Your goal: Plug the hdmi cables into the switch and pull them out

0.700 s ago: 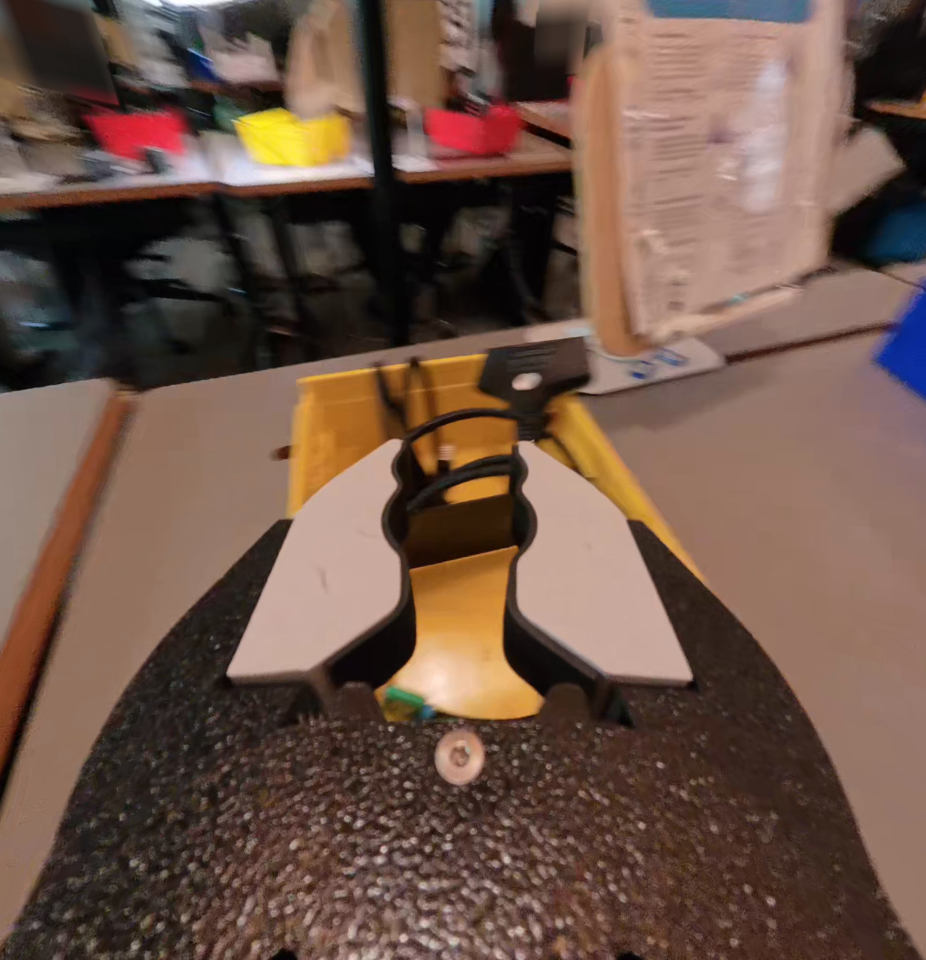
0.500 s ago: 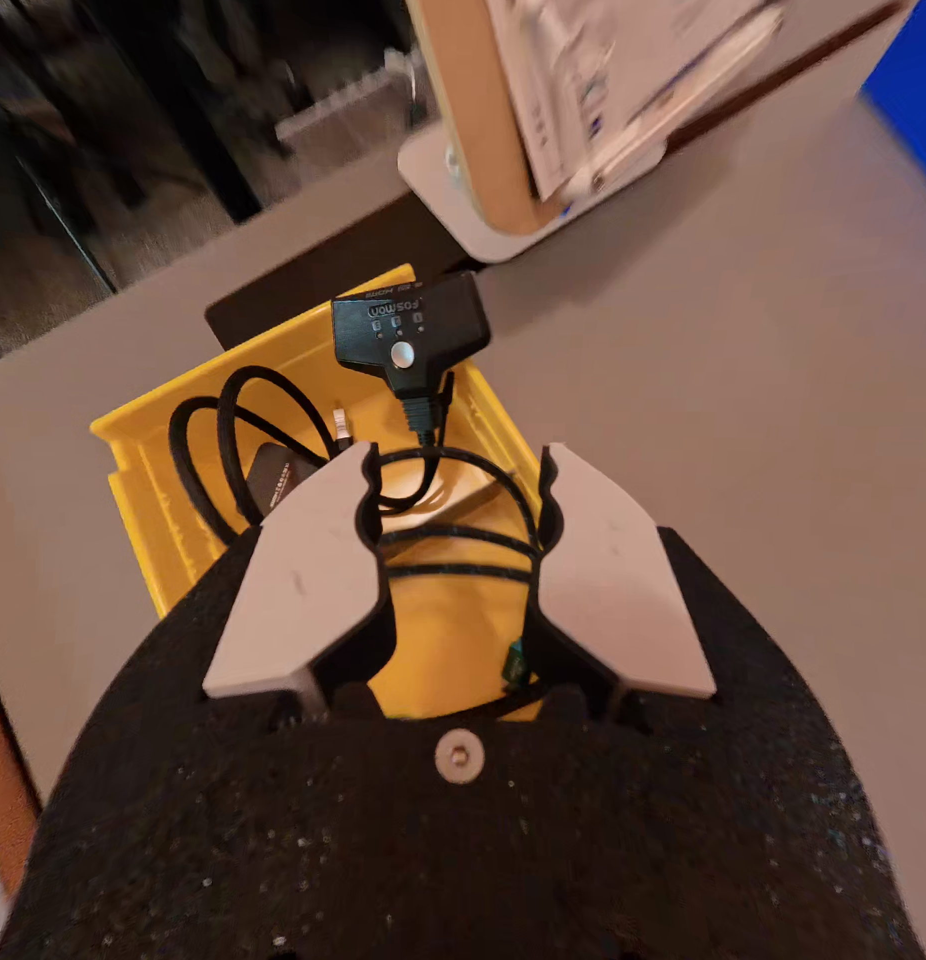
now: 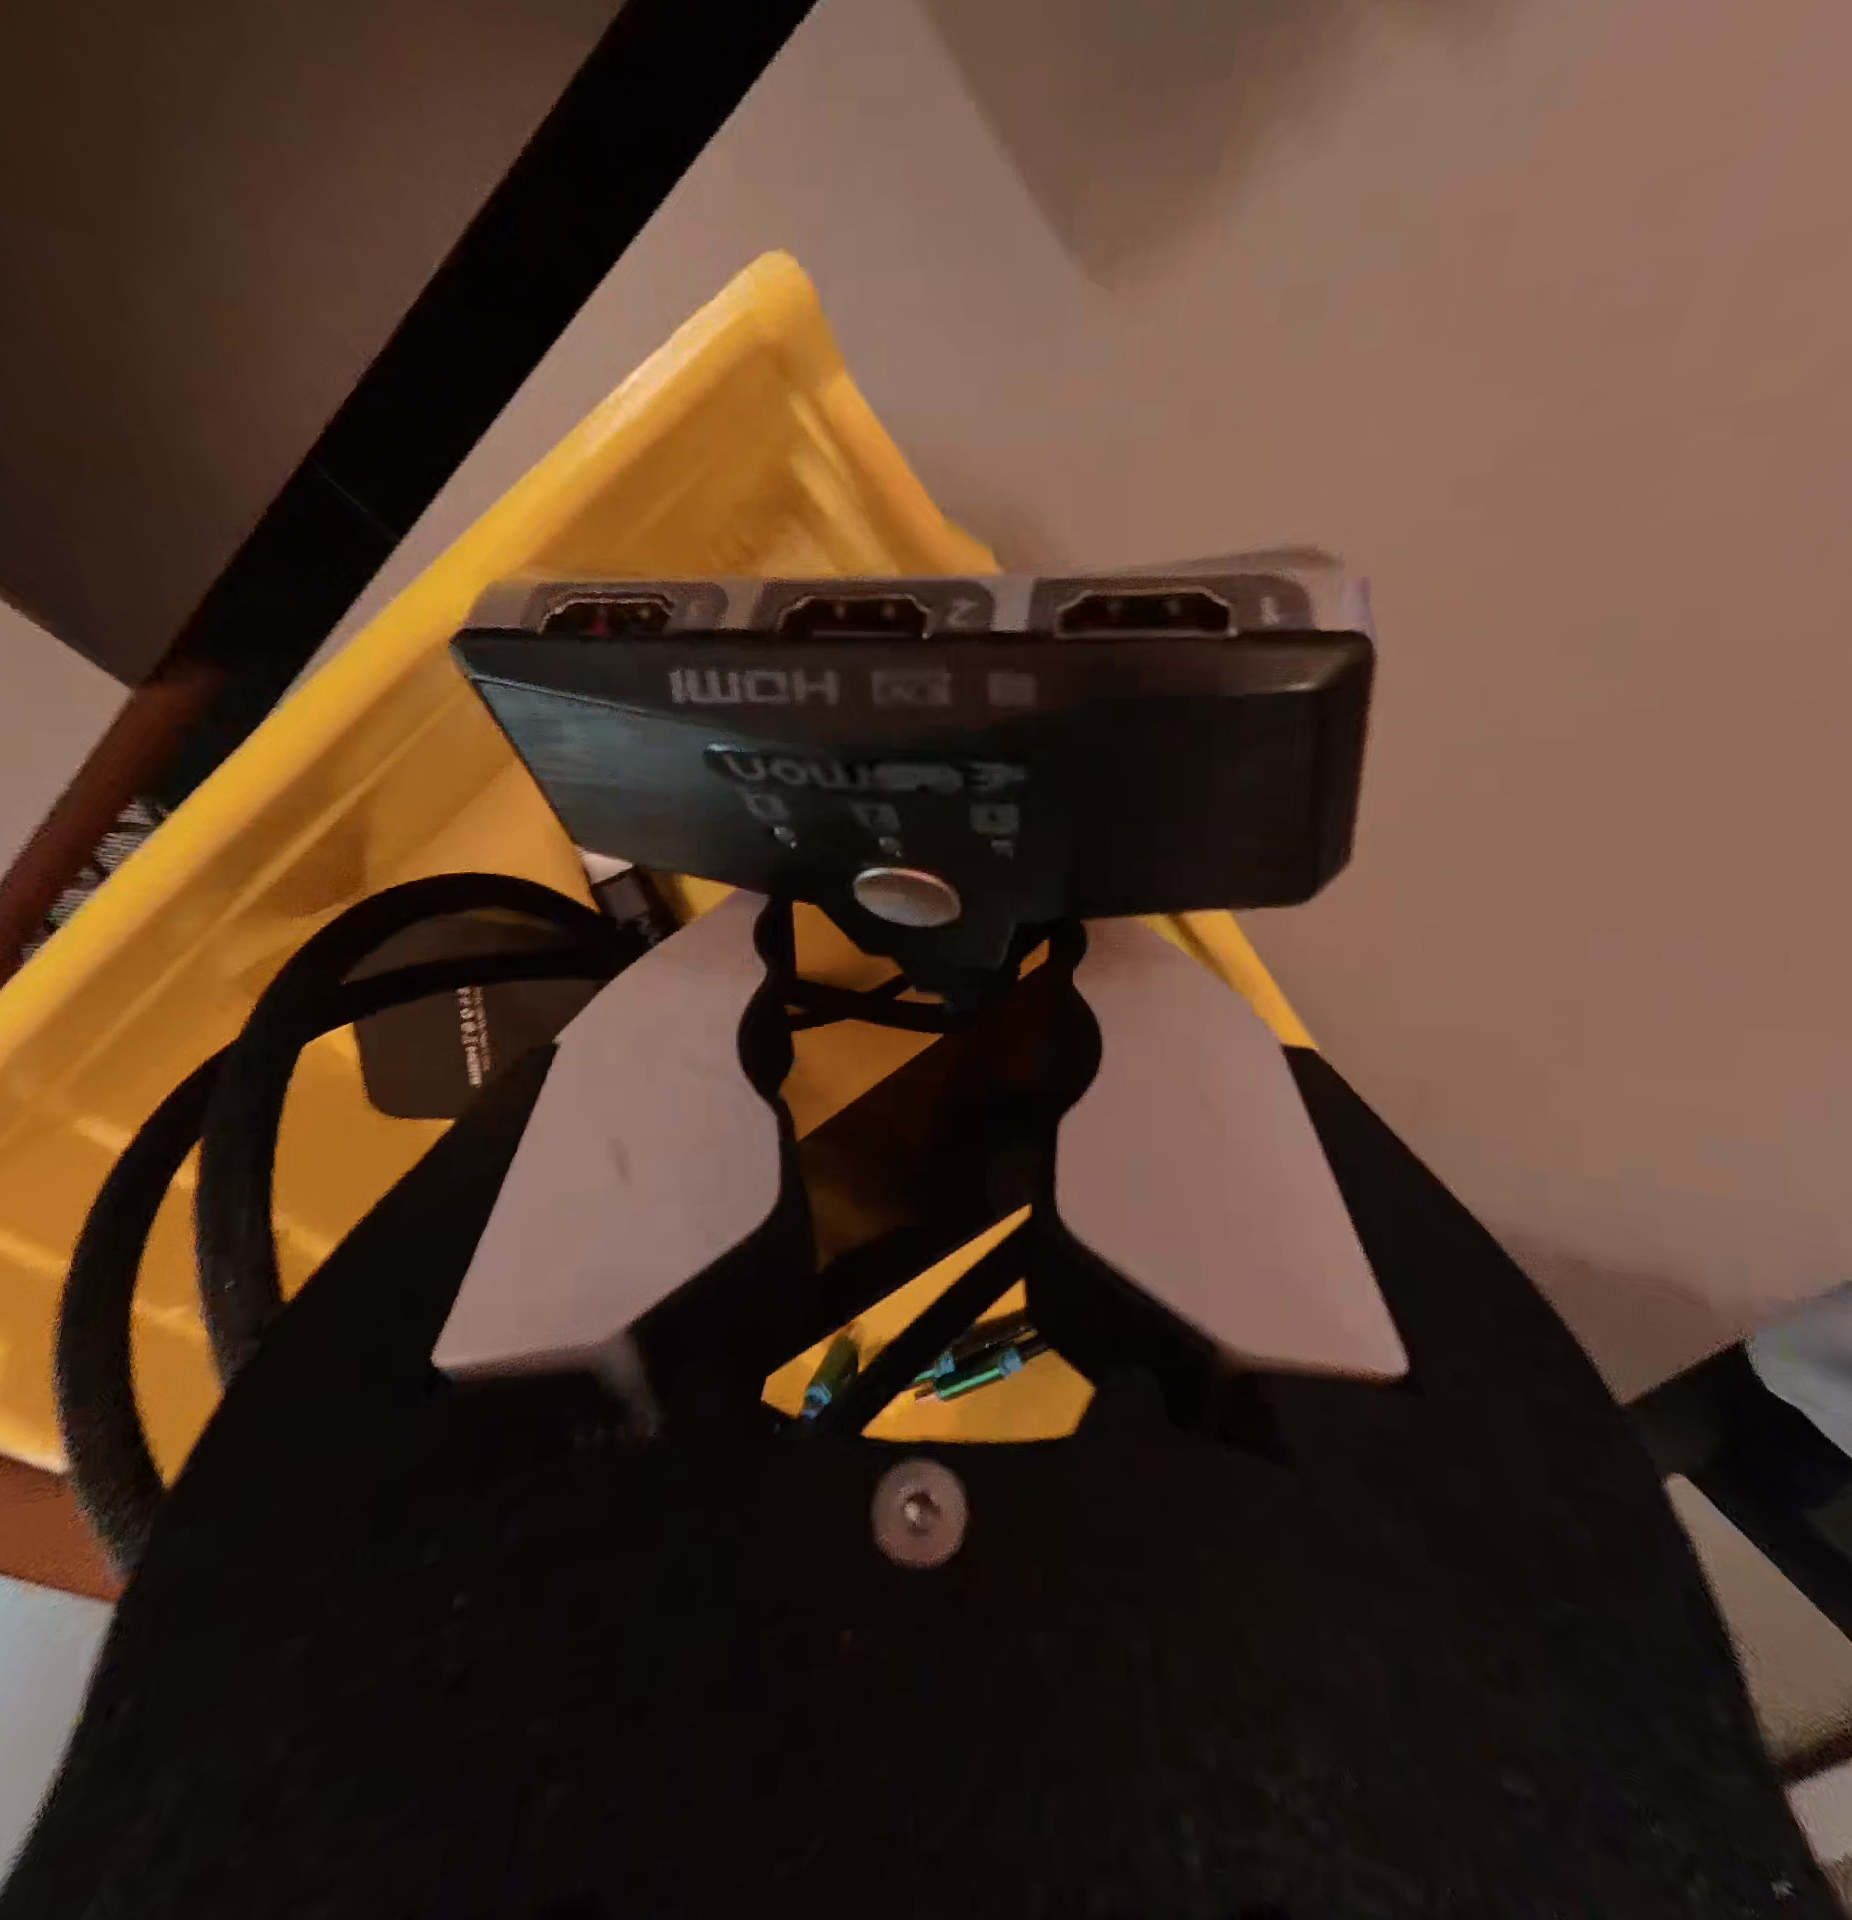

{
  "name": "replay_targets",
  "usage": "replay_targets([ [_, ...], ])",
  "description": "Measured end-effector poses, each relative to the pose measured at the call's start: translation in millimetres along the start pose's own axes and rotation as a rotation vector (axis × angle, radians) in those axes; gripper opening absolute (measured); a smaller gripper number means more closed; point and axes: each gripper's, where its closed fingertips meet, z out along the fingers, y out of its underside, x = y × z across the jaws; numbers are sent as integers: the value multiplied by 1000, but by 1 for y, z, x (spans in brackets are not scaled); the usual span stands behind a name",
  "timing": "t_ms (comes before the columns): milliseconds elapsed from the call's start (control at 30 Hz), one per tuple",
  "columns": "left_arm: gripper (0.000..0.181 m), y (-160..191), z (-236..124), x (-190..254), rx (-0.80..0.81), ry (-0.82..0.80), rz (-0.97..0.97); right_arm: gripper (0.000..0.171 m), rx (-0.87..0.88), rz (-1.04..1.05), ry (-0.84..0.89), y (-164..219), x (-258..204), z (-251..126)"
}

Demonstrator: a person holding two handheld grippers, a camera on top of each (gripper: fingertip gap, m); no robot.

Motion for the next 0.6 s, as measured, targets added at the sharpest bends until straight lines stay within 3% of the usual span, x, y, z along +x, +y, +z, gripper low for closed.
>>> replay_targets([
  [33, 44, 0, 3, 2, -5, 24, -7, 85, -13, 2, 1, 1, 0, 3],
  [167, 40, 0, 4, 8, 70, 91, 3, 85, -38, -30, -3, 2, -2, 13],
  [333, 39, -3, -16, 12, 294, 136, -17, 85, -76, -51, 0, 10, -5, 17],
  [600, 38, -10, -170, 24, 846, 149, -96, 83, -7, -34, -15, -2, -24, 8],
])
